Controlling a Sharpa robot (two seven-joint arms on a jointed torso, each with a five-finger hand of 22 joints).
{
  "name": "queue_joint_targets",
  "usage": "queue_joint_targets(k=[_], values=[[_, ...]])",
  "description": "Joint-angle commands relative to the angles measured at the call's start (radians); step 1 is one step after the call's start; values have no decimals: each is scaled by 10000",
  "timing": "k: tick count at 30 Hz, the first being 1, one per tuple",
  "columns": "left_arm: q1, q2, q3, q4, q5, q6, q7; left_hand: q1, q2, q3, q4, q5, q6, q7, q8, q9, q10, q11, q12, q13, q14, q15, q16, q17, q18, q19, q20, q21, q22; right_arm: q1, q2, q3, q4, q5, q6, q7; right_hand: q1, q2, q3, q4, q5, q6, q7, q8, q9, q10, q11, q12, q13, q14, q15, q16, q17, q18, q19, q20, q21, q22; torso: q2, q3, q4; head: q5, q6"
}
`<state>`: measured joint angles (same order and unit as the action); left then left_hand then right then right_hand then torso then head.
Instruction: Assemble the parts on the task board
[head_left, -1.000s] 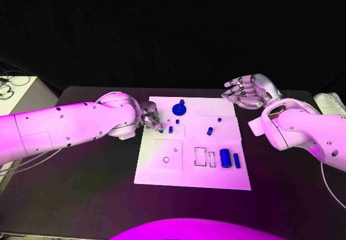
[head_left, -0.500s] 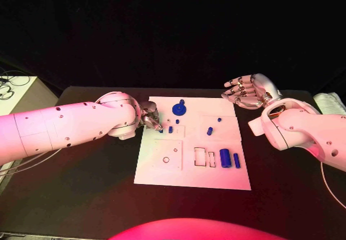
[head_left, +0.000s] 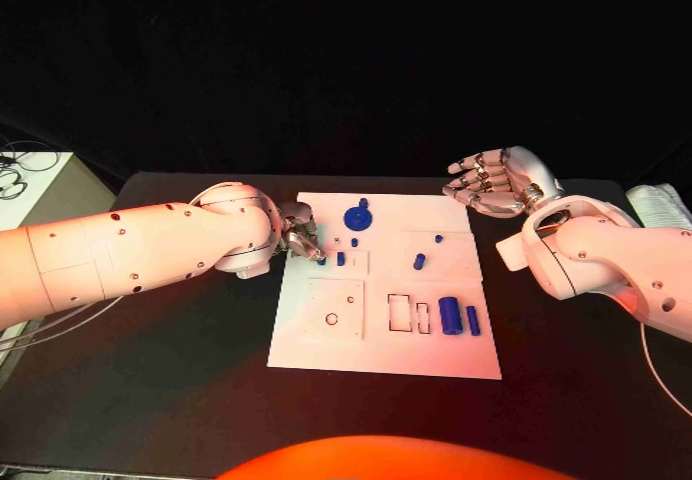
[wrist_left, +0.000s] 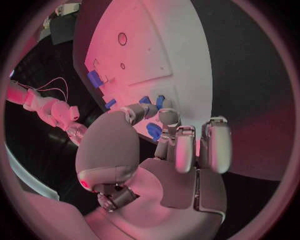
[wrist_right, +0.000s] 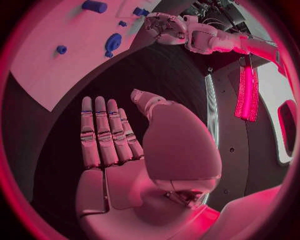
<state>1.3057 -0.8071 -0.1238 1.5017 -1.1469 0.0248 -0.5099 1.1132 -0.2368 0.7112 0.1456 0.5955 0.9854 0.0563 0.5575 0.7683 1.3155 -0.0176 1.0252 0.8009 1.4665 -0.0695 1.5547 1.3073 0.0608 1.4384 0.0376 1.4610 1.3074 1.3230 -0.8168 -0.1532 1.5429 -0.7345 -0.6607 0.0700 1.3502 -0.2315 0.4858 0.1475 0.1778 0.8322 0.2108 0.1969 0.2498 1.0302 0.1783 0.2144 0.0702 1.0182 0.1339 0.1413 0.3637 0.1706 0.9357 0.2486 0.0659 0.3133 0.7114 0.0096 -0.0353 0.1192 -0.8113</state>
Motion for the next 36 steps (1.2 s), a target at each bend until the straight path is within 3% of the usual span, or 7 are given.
queue_joint_targets(k=[1, 11, 26, 32, 36], values=[[-17, 54, -10, 5, 74, 394, 84, -6, 56, 2045, -2106, 20, 58, -17, 21, 15, 49, -41, 58, 3, 948, -60, -63, 2363, -163, 59, -8, 49, 1243, -5, -2, 1, 15, -51, 129, 70, -85, -24, 2, -85, 39, 19, 358, -30, -11, 16, 18, -29, -16, 41, 50, -63, -17, 125, -56, 19, -30, -15, 6, 6, -5, 0, -24], [-17, 170, -11, -45, 93, 642, 76, -17, 55, 2048, -2104, 20, 65, -17, 16, 14, 58, -40, 68, 18, 946, -60, -69, 2356, -155, 37, -10, 33, 1220, -5, -29, 1, 27, -51, 121, 73, -85, -24, 2, -85, 39, 19, 358, -30, -11, 16, 18, -29, -16, 41, 50, -63, -17, 125, -56, 19, -30, -15, -6, 10, -5, 1, -69], [-19, 368, -14, -183, 254, 497, 89, -158, 102, 2019, -2017, -55, 57, 1, -35, 4, 52, -25, 3, -52, 928, -44, -116, 2300, -136, -29, -10, -14, 1162, -5, -38, 1, 40, -51, 125, 75, -85, -24, 2, -85, 39, 19, 358, -30, -11, 16, 18, -29, -16, 41, 50, -63, -17, 125, -56, 19, -30, -15, -1, 9, -5, -52, -68], [-19, 406, -14, -253, 333, 331, 92, -524, 205, 1402, -1692, -267, -103, -6, -120, 70, 55, -15, -107, -150, 912, -26, -166, 2242, -122, -101, 36, -94, 1099, -5, -51, 1, 46, -51, 125, 73, -85, -24, 2, -85, 39, 19, 358, -30, -11, 16, 18, -29, -16, 41, 50, -63, -17, 125, -56, 19, -30, -15, 3, 9, -5, -66, -49], [-18, 405, -14, -312, 347, 215, 89, -797, 284, 684, -1257, -318, -276, -13, -214, 107, -45, -12, -236, -288, 890, -16, -227, 2173, -96, -181, 59, -208, 992, -5, -58, 1, 49, -51, 124, 71, -98, -14, 3, -102, 41, 23, 360, -32, -16, 20, 20, -30, -35, 49, 55, -83, -43, 125, -80, 26, -32, -75, -4, 9, 1, -73, -45]])
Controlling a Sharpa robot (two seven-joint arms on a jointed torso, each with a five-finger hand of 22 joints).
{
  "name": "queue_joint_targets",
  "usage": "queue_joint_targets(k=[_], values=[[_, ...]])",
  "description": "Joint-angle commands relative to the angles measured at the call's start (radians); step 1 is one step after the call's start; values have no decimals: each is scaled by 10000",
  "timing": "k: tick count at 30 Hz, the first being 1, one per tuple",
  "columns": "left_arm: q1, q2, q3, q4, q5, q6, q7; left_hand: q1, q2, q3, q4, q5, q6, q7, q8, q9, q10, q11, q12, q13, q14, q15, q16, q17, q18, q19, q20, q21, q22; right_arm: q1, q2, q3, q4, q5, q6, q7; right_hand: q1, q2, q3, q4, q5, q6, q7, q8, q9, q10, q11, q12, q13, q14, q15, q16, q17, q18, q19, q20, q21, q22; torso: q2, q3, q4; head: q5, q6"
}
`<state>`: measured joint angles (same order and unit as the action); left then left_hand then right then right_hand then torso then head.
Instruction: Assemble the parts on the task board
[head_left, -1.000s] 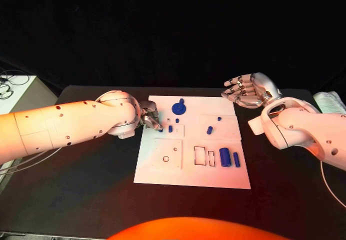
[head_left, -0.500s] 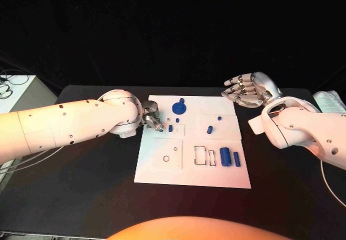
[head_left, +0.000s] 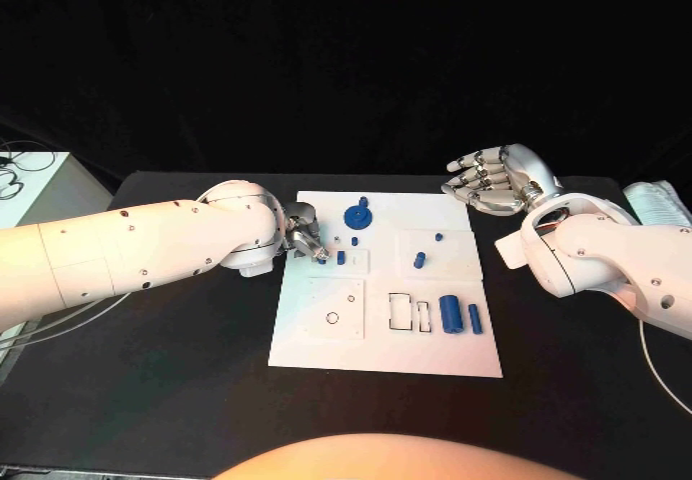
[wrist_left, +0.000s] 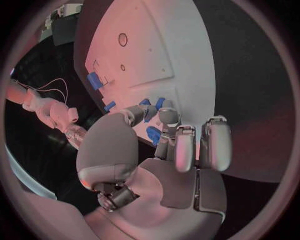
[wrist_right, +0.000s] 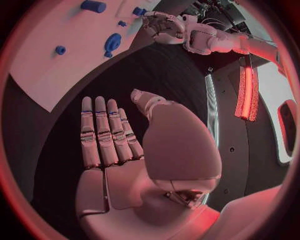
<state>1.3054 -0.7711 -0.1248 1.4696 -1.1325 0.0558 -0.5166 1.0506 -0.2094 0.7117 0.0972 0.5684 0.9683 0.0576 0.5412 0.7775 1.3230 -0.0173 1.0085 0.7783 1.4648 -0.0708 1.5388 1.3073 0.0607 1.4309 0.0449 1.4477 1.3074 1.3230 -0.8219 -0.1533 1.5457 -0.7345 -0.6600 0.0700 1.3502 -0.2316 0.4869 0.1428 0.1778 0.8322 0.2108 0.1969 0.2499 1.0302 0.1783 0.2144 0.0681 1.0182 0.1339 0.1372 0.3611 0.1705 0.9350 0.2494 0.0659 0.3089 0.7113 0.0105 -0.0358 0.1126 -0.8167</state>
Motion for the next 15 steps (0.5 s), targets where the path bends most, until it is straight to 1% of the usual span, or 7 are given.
queue_joint_targets(k=[1, 3, 4, 5, 6, 7, 15], values=[[-16, 42, -4, -7, 205, -117, 154, -247, 10, 502, -644, -53, -148, -15, -94, 5, -182, -6, -130, -135, 894, 0, -99, 2136, -88, -127, -12, -105, 962, -5, -8, 2, 21, -51, 117, 71, -98, -14, -8, -55, 42, 23, 360, -32, -17, 20, 20, -30, -14, 48, 55, -41, -17, 125, -73, 19, -32, -31, -3, -3, 7, -8, 10], [-15, 36, -4, -37, 207, -145, 152, -437, 17, 20, -283, -52, -169, -5, -179, -29, -260, 8, -166, -187, 888, 11, -116, 2118, -75, -160, -3, -167, 903, -5, -10, 2, 20, -51, 117, 70, -98, -14, -8, -55, 42, 23, 360, -32, -17, 20, 20, -30, -14, 48, 55, -41, -17, 125, -73, 19, -32, -31, -3, -4, 9, -13, 16], [-15, 31, -4, -58, 206, -154, 150, -449, 13, -7, -261, -52, -169, -3, -184, -31, -265, 9, -167, -189, 888, 12, -117, 2117, -74, -164, -3, -172, 898, -5, -10, 2, 20, -51, 118, 70, -98, -14, -8, -55, 42, 23, 360, -32, -17, 20, 20, -30, -14, 48, 55, -41, -17, 125, -73, 19, -32, -31, -3, -3, 9, -13, 19], [-15, 26, -4, -78, 203, -159, 148, -535, -15, -191, -112, -51, -167, 8, -220, -51, -298, 18, -178, -205, 888, 17, -117, 2117, -64, -188, 0, -206, 863, -5, -11, 2, 19, -51, 118, 70, -102, -13, -8, -55, 41, 23, 361, -32, -18, 20, 21, -30, -16, 47, 56, -45, -20, 125, -75, 20, -32, -38, -5, -6, 10, -11, 20], [-15, 20, -4, -95, 198, -157, 146, -833, -133, -591, 198, -92, -173, 62, -271, -79, -370, 62, -239, -290, 883, 47, -131, 2101, -55, -216, 10, -246, 822, -5, -11, 2, 19, -50, 119, 70, -102, -13, -8, -55, 41, 23, 361, -32, -18, 20, 21, -30, -16, 47, 56, -45, -20, 125, -75, 20, -32, -38, -6, -7, 11, -8, 23], [-15, 12, -4, -109, 193, -152, 144, -812, -120, -830, 313, -71, -175, 50, -309, -97, -409, 63, -236, -291, 884, 40, -127, 2107, -48, -232, 16, -276, 794, -5, -10, 2, 18, -50, 120, 71, -102, -13, -8, -55, 41, 23, 361, -32, -18, 20, 21, -30, -16, 47, 56, -45, -20, 125, -75, 20, -32, -38, -7, -7, 11, -8, 24], [-15, -75, -2, -121, 85, -125, 124, -715, -312, -1738, 793, -42, -257, 113, -445, -144, -691, 115, -390, -534, 873, 78, -148, 2083, -12, -326, 43, -422, 651, -5, -11, 2, 11, -47, 117, 81, -111, -12, -11, -57, 41, 19, 363, -36, -21, 16, 24, -33, -21, 41, 60, -55, -29, 124, -84, 24, -33, -56, -1, -15, 4, -21, 42]])
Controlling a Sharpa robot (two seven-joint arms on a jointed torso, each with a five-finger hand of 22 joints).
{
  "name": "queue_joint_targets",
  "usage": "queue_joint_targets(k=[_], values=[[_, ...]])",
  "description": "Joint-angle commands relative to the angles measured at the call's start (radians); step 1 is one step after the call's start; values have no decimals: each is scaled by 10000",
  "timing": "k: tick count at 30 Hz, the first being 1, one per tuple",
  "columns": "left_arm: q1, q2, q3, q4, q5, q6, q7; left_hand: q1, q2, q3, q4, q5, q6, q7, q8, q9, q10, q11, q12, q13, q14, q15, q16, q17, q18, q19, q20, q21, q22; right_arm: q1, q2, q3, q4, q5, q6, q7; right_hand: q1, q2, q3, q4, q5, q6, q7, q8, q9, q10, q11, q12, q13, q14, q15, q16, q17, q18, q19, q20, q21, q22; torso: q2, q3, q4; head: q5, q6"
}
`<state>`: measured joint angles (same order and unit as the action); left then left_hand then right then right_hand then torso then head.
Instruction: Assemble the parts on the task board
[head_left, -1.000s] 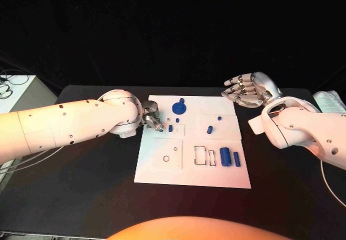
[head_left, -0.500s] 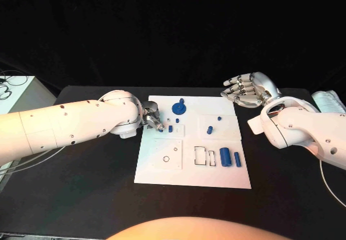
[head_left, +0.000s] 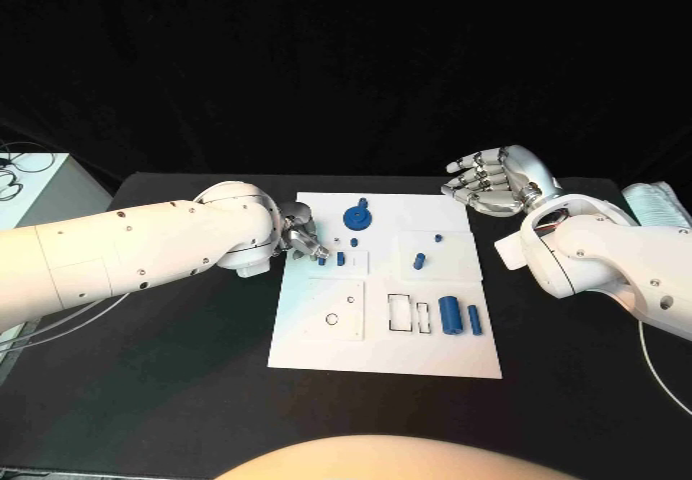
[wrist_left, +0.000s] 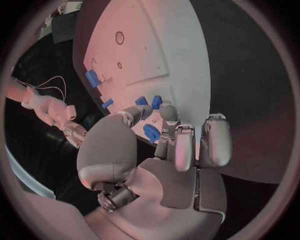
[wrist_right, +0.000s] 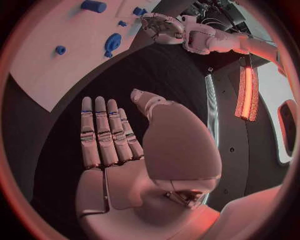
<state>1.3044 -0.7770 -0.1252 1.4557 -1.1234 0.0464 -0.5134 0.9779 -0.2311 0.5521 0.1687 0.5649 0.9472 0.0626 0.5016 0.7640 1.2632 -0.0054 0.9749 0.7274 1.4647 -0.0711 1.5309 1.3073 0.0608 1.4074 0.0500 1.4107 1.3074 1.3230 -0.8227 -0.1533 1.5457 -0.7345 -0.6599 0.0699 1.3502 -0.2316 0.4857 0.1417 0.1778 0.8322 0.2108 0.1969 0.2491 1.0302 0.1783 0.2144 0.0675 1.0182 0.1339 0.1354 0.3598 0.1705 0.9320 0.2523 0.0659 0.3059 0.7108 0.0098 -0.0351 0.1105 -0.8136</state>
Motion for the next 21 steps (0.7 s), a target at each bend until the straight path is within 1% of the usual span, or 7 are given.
queue_joint_targets(k=[1, 6, 11, 14, 15, 19, 21], values=[[-5, -36, 3, 31, -17, -61, 93, 28, -114, -241, 136, -8, -54, 70, -51, -5, -121, 1, -67, -51, 870, 86, -78, 2073, -9, -101, -5, -67, 636, -5, -2, 2, 11, -47, 116, 83, -112, -12, 0, -46, 41, 19, 363, -35, -13, 16, 24, -33, -15, 41, 60, -37, -17, 124, -54, -6, -33, -26, 4, -5, -5, -3, 16], [-7, -137, 27, 139, 61, -431, 122, 131, -232, -789, 504, -53, -154, 110, -88, 4, -227, 38, -65, -106, 856, 116, -108, 2040, 3, -127, 17, -122, 587, -8, -2, 2, 11, -45, 111, 92, -121, -12, -3, -47, 41, 15, 366, -39, -15, 11, 28, -36, -19, 34, 64, -47, -25, 123, -61, -3, -33, -41, 13, -10, -3, -9, 25], [-9, -293, 140, 318, 425, -1326, 261, 404, -222, -1839, 1235, -1157, -436, 206, -188, -78, -505, 134, -167, -384, 822, 200, -181, 1956, 37, -205, 70, -247, 471, -17, 0, 2, 7, -43, 106, 102, -128, -10, -6, -47, 41, 12, 368, -41, -17, 6, 31, -39, -22, 29, 66, -54, -31, 122, -67, 0, -34, -53, 8, -8, -9, -14, 49], [-9, -366, 196, 382, 763, -1861, 567, 514, 155, -3013, 1257, -1509, -747, 301, -190, -196, -799, 206, -378, -788, 818, 273, -180, 1952, 105, -404, 134, -488, 225, -21, 1, 2, 5, -42, 105, 105, -128, -10, -6, -47, 41, 12, 368, -41, -17, 6, 31, -39, -22, 29, 66, -54, -31, 122, -67, 0, -34, -53, 13, -4, -19, -13, 63], [-9, -392, 211, 397, 955, -2092, 768, 524, 325, -3498, 1253, -1913, -820, 331, -136, -228, -993, 257, -551, -1066, 755, 307, -306, 1804, 158, -565, 156, -669, 34, -22, 1, 2, 4, -42, 104, 106, -128, -10, -6, -47, 41, 12, 368, -41, -17, 6, 31, -39, -22, 29, 66, -54, -31, 122, -67, 0, -34, -53, 13, -4, -21, -13, 69], [-11, -466, 245, 397, 1820, -2761, 1984, 1074, 938, -4553, 1255, -2166, -1490, 622, 80, -405, -2149, 569, -1070, -1514, -417, 596, -2161, -157, 726, -2620, 398, -2926, -2206, -25, -1, 2, 2, -41, 81, 111, -138, -6, -7, -49, 43, 7, 371, -45, -20, 1, 34, -43, -26, 23, 71, -65, -42, 121, -79, 4, -35, -74, 5, 1, -11, -35, 84], [-12, -477, 250, 380, 1967, -2788, 2408, 2094, 878, -4379, 1245, -2175, -1726, 616, 112, -631, -2750, 609, -1255, -1701, -1291, 677, -3166, -1160, 1040, -3908, 532, -4426, -3548, -26, -3, 2, 3, -44, 47, 119, -137, -5, -7, -49, 43, 7, 371, -45, -20, 0, 35, -43, -27, 23, 71, -66, -43, 121, -80, 4, -35, -76, 4, 3, -9, -37, 87]])
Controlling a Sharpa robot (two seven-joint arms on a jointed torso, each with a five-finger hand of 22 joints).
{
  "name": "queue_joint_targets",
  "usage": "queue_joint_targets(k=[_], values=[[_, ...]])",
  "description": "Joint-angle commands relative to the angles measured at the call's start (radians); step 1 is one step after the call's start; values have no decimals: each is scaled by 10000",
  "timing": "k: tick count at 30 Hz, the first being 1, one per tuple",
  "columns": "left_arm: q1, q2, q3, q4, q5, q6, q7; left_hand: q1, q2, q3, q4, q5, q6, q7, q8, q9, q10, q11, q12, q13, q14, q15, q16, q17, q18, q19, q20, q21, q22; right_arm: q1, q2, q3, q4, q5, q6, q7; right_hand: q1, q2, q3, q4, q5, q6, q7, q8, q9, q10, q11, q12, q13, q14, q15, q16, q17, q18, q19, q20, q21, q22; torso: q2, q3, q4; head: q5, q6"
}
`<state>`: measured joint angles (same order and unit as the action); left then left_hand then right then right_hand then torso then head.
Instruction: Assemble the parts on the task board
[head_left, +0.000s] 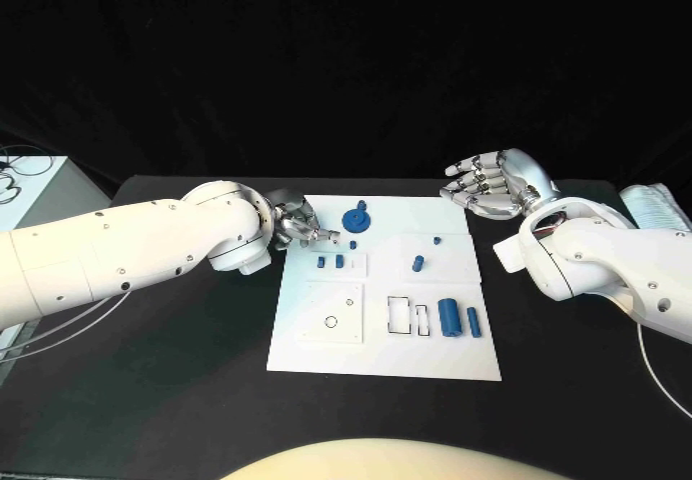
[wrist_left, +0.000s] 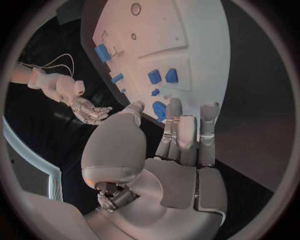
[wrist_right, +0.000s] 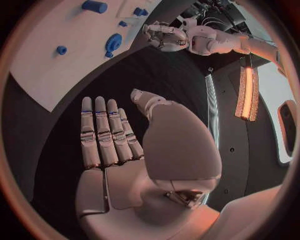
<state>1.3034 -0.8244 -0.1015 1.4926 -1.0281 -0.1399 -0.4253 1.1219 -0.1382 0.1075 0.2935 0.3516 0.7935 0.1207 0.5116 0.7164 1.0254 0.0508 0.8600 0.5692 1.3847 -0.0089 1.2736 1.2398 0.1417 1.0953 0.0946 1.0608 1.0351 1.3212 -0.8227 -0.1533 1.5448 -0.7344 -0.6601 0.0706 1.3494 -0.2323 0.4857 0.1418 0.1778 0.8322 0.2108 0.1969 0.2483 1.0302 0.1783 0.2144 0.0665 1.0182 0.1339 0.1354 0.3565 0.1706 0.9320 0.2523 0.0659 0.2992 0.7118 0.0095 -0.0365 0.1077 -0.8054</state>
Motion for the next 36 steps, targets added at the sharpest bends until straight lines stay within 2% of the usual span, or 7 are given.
queue_joint_targets(k=[1, 4, 12, 16, 22, 29, 36], values=[[-3, 1, 11, 1, 1013, -909, 1680, 1340, -177, 249, -6, -37, -381, 119, -138, -408, -747, 131, -210, -238, -1157, 151, -1220, -1135, 384, -1570, 173, -1826, -1591, -9, -4, 2, 10, -48, 32, 117, -113, 8, 3, -80, 51, -9, 378, -57, -21, -26, 42, -58, -25, 9, 80, -90, -32, 120, -98, 13, -35, -50, -3, 9, 11, -18, 23], [-32, 39, -21, -35, 741, -872, 2108, 2411, -435, 641, -10, -43, -581, 280, -470, -1146, -1419, 289, -697, -795, -3070, 331, -3003, -3049, 378, -1989, 379, -2592, -1996, -9, -12, 2, 1, -55, 3, 127, -104, 9, 7, -98, 53, -16, 383, -62, -25, -42, 47, -67, -28, 0, 86, -104, -45, 120, -108, 18, -34, -74, -8, 11, 20, -29, 27], [-271, 449, -106, -257, -1204, -1731, 3450, 3937, -811, 1684, -69, -48, -408, 261, -458, -2057, -1922, 482, -1569, -1919, -3544, 486, -3044, -3724, 389, -1929, 506, -3111, -2264, -9, -28, 2, -30, -64, 17, 153, -59, 37, 48, -168, 56, 42, 352, -36, -21, -60, 36, -79, -29, -2, 88, -138, -85, 126, -126, 29, -25, -155, -2, -15, 10, -84, 118], [-324, 703, -161, -442, -2342, -2102, 3802, 4115, -985, 1923, -60, -60, -466, 105, -635, -2409, -2199, 628, -1885, -2310, -3623, 591, -2930, -3893, 374, -2040, 574, -3142, -2203, -10, -21, 2, -37, -65, 31, 156, -59, 37, 48, -168, 56, 42, 352, -36, -21, -60, 36, -79, -29, -2, 88, -138, -85, 126, -126, 29, -25, -155, -8, -2, 6, -103, 142], [-349, 1090, -209, -773, -3484, -2163, 3851, 4038, -1087, 1939, -58, -73, -316, 17, -666, -2612, -2447, 655, -2113, -2604, -3598, 616, -2810, -4053, 382, -2110, 621, -3165, -2158, -12, -7, 2, -36, -66, 46, 157, -56, 41, 55, -179, 55, 56, 346, -30, -20, -58, 32, -78, -28, 4, 86, -141, -92, 128, -124, 29, -22, -170, -1, -6, 3, -123, 190], [-355, 1413, -261, -1045, -4205, -1550, 3461, 4060, -1089, 1977, -68, -73, -59, -24, -753, -2816, -2538, 631, -2190, -2799, -3505, 575, -2599, -4159, 399, -2051, 609, -3086, -2070, -14, -3, 2, -25, -82, 66, 151, -56, 41, 57, -184, 55, 60, 348, -28, -20, -58, 32, -78, -28, 7, 85, -143, -95, 129, -124, 29, -20, -177, 0, 5, 4, -139, 198], [-352, 1629, -276, -1214, -4651, -701, 2964, 4058, -1116, 2077, -57, -82, 429, -118, -1019, -3188, -2241, 489, -2124, -3081, -2975, 396, -1714, -3909, 410, -1876, 485, -2756, -1773, -15, -2, 1, -20, -102, 70, 144, -56, 41, 57, -184, 55, 60, 348, -28, -20, -58, 32, -78, -28, 7, 85, -143, -95, 129, -124, 29, -20, -177, -4, 2, 10, -153, 190]])
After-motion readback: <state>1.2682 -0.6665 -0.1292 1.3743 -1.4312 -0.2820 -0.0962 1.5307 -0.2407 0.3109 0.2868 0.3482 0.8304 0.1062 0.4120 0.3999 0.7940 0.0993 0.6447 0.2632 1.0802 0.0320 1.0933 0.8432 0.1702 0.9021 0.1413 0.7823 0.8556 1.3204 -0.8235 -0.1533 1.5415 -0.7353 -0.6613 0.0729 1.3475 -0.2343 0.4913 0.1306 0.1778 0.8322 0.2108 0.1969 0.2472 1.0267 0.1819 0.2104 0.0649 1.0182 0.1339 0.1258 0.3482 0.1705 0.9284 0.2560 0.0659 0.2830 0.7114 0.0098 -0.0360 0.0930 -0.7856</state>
